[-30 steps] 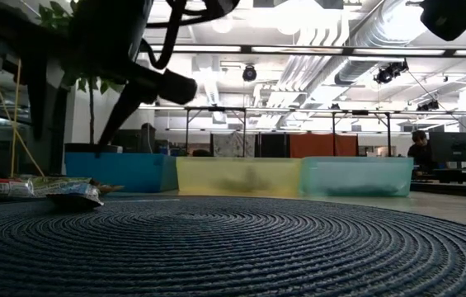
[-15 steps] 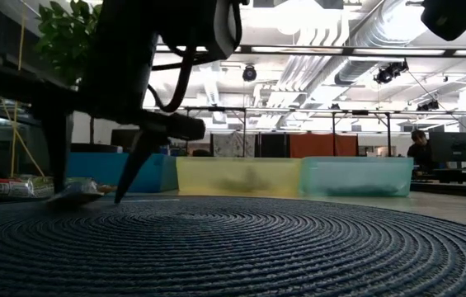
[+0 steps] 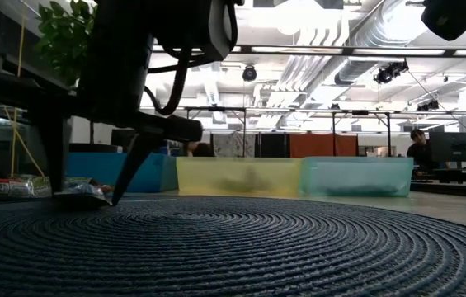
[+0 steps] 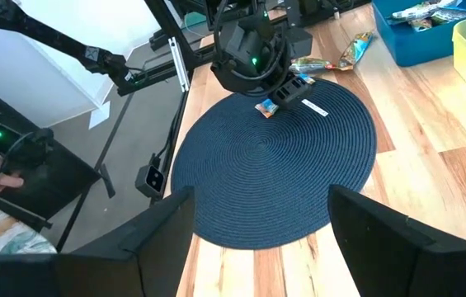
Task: Pick and place Granola Bars by type
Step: Put the yellow granola bar into the green bin
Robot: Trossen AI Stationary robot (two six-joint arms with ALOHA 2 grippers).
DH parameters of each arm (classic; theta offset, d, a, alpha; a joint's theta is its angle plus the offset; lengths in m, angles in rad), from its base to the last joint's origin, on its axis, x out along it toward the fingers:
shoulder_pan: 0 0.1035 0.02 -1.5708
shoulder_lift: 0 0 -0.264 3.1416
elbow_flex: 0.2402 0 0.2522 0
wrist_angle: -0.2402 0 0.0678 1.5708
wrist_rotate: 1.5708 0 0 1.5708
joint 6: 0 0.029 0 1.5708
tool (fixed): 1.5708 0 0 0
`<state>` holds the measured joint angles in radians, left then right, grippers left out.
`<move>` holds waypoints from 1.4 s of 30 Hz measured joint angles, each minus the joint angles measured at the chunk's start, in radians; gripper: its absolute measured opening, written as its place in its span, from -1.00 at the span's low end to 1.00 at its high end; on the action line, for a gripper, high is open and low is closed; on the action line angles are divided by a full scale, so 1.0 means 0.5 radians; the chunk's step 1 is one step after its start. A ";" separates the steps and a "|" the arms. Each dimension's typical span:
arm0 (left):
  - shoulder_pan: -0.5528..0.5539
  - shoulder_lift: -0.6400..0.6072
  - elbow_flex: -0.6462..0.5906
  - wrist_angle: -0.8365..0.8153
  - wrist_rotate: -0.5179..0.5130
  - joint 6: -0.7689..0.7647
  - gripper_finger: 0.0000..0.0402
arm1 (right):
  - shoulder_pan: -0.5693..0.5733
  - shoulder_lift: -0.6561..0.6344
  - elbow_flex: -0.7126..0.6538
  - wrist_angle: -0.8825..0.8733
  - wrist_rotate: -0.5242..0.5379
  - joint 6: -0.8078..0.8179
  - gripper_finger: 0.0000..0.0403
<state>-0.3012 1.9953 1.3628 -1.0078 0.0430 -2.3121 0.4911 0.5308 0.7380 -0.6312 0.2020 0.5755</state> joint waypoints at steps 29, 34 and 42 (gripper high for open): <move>0.017 -0.550 -0.004 0.563 -1.416 0.907 -0.58 | -0.001 0.000 0.000 -0.002 0.058 -0.024 0.29; 0.177 -0.637 -0.004 0.919 -1.340 1.698 -0.58 | 0.000 0.000 0.000 -0.002 0.063 -0.044 0.29; 0.666 -0.649 -0.004 1.881 -0.457 2.984 -0.58 | -0.001 0.000 0.000 -0.002 0.114 -0.053 0.29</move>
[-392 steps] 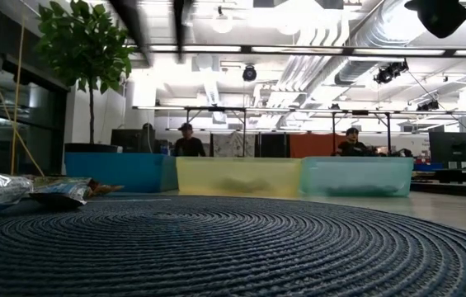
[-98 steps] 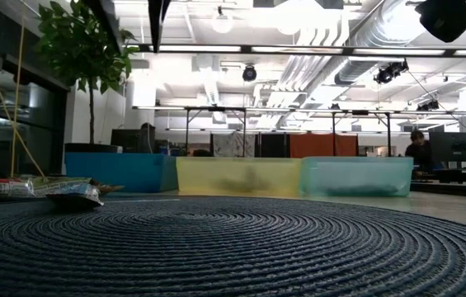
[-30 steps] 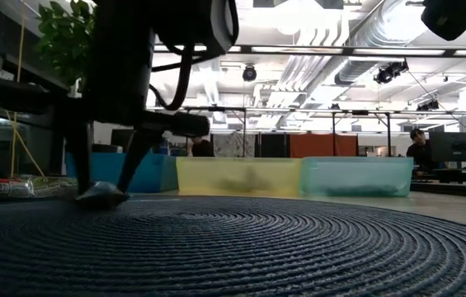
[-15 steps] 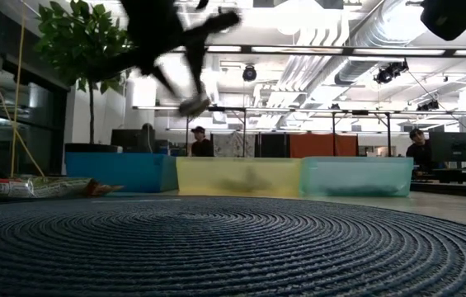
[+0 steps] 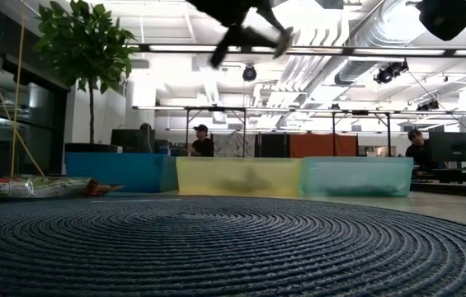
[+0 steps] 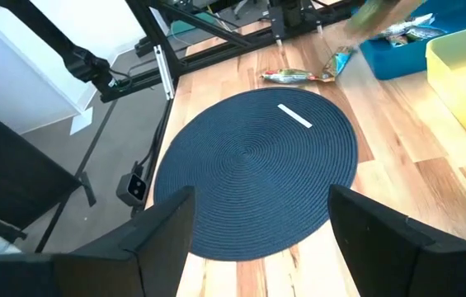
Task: Pick and place Granola Bars by type
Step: Put the yellow granola bar into the green bin
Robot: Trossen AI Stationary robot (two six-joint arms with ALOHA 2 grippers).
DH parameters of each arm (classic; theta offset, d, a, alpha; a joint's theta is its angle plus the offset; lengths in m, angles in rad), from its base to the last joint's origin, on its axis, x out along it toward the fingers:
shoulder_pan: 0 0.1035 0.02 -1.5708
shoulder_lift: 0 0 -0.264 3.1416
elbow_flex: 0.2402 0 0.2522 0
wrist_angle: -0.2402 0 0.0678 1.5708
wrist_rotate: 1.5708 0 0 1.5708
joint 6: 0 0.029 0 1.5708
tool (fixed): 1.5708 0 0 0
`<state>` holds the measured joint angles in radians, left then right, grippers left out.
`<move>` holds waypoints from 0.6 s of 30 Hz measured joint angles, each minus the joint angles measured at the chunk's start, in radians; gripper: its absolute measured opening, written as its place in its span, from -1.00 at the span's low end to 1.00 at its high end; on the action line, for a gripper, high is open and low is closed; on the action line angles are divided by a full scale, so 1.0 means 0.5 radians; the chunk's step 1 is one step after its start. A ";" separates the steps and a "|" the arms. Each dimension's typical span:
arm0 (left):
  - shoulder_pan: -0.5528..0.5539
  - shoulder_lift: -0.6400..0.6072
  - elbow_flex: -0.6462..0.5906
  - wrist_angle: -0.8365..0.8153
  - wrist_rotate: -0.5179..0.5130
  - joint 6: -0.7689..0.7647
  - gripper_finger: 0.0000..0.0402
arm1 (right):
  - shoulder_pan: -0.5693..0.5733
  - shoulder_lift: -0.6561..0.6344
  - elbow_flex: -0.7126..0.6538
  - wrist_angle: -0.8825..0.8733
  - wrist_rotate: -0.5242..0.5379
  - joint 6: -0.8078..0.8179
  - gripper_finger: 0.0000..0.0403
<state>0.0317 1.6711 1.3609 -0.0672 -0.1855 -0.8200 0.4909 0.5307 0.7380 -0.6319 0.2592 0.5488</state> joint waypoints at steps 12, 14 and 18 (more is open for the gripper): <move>0.591 0.000 0.002 0.811 0.972 0.148 -0.58 | 0.001 0.000 0.000 0.000 0.052 0.000 0.29; 0.629 0.001 0.002 0.810 0.989 0.126 -0.58 | 0.001 0.000 0.000 -0.001 0.053 0.000 0.29; 0.645 0.039 0.004 0.854 0.966 0.113 -0.58 | 0.000 0.000 0.000 -0.001 0.066 0.000 0.29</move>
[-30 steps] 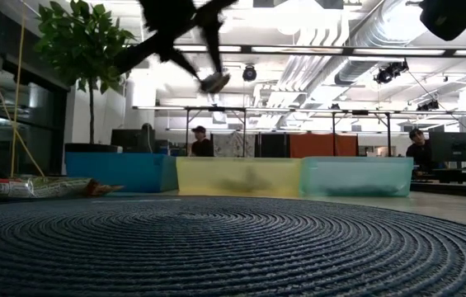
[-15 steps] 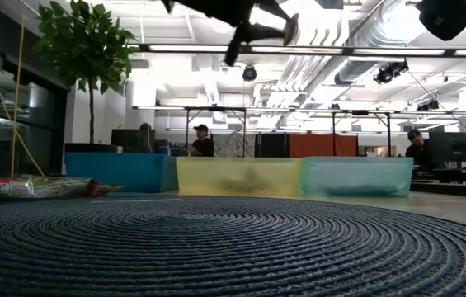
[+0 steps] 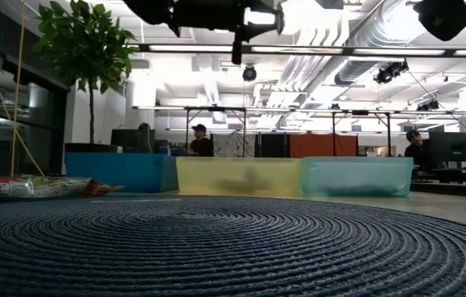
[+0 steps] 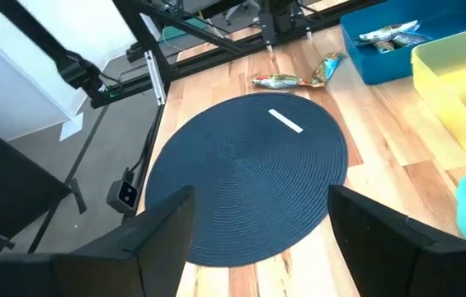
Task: Pick and place Granola Bars by type
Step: Put the yellow granola bar into the green bin
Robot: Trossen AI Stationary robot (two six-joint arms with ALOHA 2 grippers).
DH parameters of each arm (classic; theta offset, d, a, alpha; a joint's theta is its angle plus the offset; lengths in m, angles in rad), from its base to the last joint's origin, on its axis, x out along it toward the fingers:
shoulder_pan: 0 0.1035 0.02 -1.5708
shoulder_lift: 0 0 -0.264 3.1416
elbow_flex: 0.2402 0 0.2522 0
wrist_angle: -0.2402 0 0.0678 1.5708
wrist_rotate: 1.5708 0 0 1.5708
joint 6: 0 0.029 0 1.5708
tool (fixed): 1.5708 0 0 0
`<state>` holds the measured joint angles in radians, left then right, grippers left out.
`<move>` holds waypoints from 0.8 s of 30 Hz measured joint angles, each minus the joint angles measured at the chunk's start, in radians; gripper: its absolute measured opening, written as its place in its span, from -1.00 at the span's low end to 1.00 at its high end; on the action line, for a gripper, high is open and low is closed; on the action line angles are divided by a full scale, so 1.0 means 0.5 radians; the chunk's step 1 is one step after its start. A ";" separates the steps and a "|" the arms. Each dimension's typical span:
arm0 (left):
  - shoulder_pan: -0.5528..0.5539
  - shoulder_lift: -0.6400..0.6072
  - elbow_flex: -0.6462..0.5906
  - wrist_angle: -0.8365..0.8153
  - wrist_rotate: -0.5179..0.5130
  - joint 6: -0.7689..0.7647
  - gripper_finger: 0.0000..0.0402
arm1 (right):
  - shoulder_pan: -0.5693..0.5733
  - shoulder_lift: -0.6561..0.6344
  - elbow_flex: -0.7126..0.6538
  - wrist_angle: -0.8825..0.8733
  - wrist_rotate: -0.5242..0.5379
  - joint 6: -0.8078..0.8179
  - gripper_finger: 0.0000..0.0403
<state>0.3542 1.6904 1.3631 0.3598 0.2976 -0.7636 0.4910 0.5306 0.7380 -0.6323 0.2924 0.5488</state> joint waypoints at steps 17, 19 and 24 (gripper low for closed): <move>-0.001 1.006 0.907 -0.412 -0.318 -0.232 -0.58 | 0.000 0.000 0.000 0.002 0.152 0.000 0.29; -0.001 1.137 1.181 -0.724 -0.341 -0.232 -0.58 | 0.000 0.000 0.000 0.002 0.151 0.003 0.29; -0.002 1.388 1.736 -1.408 -0.444 -0.332 -0.58 | 0.000 0.000 0.000 0.001 0.144 0.022 0.29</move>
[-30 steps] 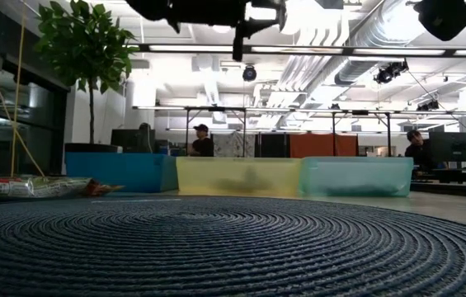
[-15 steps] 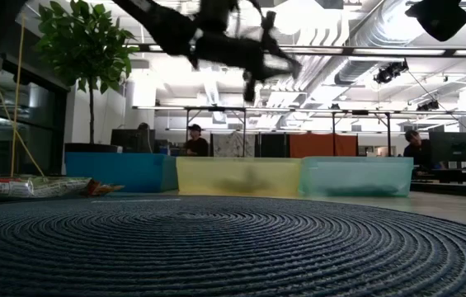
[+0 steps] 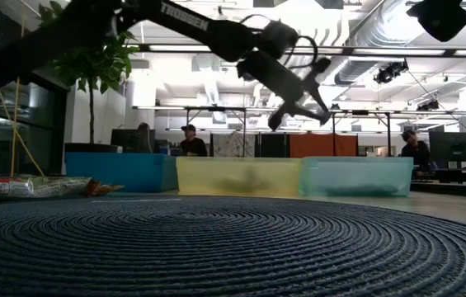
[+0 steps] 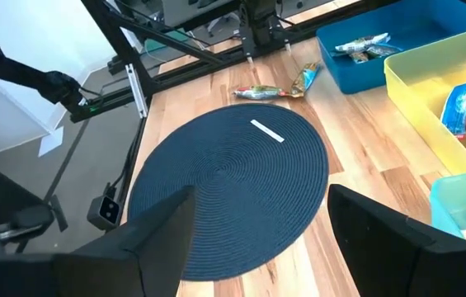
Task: Pick and place Granola Bars by type
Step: Put the yellow granola bar into the green bin
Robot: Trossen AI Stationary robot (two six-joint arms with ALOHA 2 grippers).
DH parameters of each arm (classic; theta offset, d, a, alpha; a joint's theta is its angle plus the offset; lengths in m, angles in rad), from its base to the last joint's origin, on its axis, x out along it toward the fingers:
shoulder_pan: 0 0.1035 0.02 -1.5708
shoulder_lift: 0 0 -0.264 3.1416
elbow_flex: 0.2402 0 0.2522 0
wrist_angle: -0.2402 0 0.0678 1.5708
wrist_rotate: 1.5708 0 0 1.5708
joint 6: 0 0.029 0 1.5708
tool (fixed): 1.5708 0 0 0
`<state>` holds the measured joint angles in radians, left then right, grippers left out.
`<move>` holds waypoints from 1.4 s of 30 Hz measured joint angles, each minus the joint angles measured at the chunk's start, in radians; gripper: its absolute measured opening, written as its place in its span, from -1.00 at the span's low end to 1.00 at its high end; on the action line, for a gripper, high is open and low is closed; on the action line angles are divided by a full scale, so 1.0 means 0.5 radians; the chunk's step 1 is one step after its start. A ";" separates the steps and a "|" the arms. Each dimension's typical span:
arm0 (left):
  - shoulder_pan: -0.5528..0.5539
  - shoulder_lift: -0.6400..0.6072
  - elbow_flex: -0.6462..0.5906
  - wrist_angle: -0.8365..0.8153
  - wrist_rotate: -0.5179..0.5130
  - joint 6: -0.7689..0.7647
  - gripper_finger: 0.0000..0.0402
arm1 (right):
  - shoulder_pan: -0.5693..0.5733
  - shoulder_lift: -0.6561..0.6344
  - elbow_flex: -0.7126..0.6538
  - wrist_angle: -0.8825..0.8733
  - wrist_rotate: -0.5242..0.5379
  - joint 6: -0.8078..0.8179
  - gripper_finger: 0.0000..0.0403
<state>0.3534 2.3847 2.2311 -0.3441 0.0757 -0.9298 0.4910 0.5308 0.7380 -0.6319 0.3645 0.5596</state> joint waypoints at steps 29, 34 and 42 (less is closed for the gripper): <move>-0.053 0.077 0.201 -0.334 -0.149 -0.140 -0.57 | 0.000 0.002 0.000 -0.001 -0.062 0.001 0.29; -0.058 0.077 0.201 -0.378 -0.121 -0.139 -0.51 | 0.000 0.002 0.000 -0.001 -0.062 0.001 0.29; -0.083 0.147 0.201 -0.336 -0.065 -0.180 -0.08 | 0.000 0.002 0.000 0.000 -0.062 0.000 0.29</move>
<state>0.3121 2.4583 2.3315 -0.5122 0.0431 -1.0197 0.4909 0.5320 0.7380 -0.6319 0.3333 0.5594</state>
